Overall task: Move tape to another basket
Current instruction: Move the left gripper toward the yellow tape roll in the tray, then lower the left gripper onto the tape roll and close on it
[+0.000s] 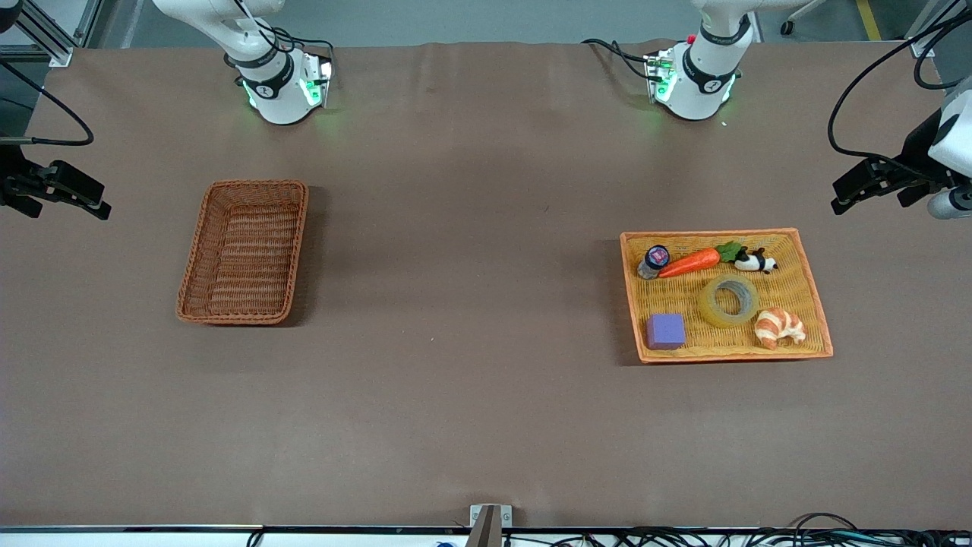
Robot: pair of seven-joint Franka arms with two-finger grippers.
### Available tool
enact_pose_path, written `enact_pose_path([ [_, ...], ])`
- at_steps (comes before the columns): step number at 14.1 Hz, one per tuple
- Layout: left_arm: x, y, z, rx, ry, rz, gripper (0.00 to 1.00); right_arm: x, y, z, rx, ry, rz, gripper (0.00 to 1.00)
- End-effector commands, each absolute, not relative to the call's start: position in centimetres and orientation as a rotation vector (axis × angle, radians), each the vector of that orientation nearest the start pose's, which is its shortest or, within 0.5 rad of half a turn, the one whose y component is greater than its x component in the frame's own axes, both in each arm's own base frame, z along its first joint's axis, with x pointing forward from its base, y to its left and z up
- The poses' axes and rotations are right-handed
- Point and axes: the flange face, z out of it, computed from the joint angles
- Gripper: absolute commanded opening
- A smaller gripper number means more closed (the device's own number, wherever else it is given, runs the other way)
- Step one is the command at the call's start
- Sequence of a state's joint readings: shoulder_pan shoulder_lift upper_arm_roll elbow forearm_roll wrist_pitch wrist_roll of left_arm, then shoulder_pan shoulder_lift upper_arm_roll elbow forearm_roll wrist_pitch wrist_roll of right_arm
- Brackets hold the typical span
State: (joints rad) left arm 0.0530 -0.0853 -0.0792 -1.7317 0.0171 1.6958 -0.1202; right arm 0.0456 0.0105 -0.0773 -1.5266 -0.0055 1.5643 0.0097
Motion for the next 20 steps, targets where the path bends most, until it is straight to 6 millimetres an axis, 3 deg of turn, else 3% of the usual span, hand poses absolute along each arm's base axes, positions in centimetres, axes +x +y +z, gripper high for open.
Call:
enact_pose_path([
  [1,54.2,-1.6,60.8,-3.111,-0.118,-0.098,1.0,55.9,-1.8,64.0,-3.124,0.045,-0.051,1.0],
  [5,55.9,-1.3,61.1,-3.114,-0.125,-0.117,1.0,55.9,-2.0,64.0,-3.124,0.052,-0.049,1.0],
  [9,58.0,-1.0,56.9,-3.12,-0.131,-0.06,1.0,55.9,-2.0,64.0,-3.124,0.052,-0.051,1.0],
  [10,58.6,-1.0,55.1,-3.12,-0.138,-0.072,1.0,55.9,-2.0,64.0,-3.124,0.055,-0.051,1.0],
  [12,60.1,-1.0,49.8,-3.123,-0.145,-0.072,1.0,55.9,-2.0,64.0,-3.123,0.057,-0.053,1.0],
  [16,61.2,-0.4,37.1,-3.133,-0.159,-0.072,1.0,55.9,-2.1,64.0,-3.123,0.059,-0.053,1.0],
  [20,58.1,0.1,29.7,-3.135,-0.168,0.003,0.97,55.9,-2.2,64.0,-3.123,0.059,-0.053,1.0],
])
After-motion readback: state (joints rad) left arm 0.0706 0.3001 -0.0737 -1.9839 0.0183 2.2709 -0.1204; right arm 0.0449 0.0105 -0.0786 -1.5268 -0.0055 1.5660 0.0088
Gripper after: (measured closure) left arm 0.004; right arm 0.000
